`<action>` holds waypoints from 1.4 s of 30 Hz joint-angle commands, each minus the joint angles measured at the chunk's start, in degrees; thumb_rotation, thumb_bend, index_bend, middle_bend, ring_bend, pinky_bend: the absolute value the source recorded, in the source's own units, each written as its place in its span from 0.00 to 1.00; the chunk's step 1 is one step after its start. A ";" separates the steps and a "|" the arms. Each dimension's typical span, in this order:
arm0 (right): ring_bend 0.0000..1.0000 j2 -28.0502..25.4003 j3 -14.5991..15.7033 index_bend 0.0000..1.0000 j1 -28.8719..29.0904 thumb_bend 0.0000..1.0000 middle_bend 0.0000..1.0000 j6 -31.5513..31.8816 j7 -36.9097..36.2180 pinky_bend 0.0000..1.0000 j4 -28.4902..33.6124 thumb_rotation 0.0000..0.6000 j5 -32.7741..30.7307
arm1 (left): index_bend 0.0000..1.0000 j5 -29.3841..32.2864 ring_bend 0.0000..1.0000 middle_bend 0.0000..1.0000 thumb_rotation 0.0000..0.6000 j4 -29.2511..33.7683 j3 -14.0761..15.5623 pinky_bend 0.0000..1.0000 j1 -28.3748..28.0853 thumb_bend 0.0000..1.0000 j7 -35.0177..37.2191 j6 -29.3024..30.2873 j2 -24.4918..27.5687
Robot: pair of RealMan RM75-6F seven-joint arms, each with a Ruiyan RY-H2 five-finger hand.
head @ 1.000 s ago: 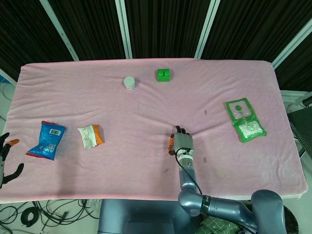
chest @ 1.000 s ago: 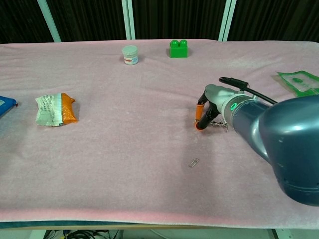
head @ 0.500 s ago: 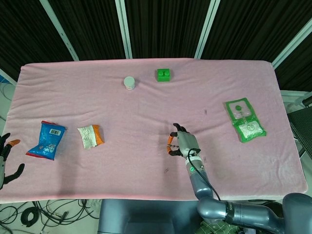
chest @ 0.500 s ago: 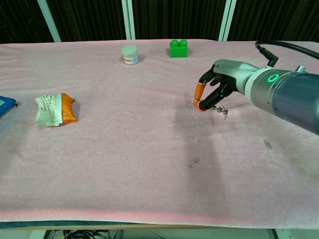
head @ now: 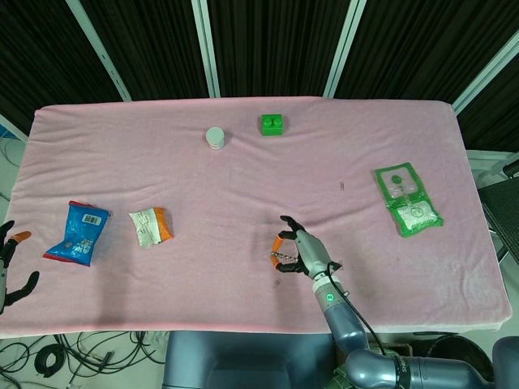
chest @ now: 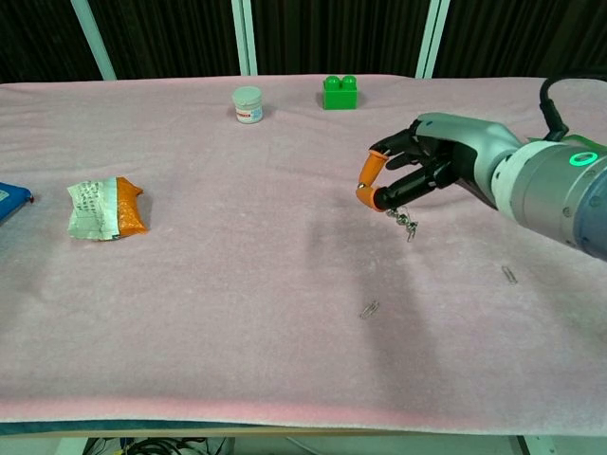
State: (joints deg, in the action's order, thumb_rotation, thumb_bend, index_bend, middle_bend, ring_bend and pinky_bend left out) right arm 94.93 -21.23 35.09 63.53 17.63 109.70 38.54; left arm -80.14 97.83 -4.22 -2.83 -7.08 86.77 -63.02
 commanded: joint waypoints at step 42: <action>0.08 9.51 6.30 0.61 -1.01 0.36 0.05 -5.69 -13.61 0.20 -11.40 1.00 6.97 | 0.24 0.43 0.00 0.04 1.00 -0.22 -0.39 0.00 -0.02 0.30 -1.09 0.23 -0.79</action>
State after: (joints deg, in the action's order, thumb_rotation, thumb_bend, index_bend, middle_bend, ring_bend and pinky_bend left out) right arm 104.39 -14.94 34.05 57.89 4.02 98.34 45.55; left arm -79.71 97.62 -4.61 -2.85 -8.17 87.00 -63.81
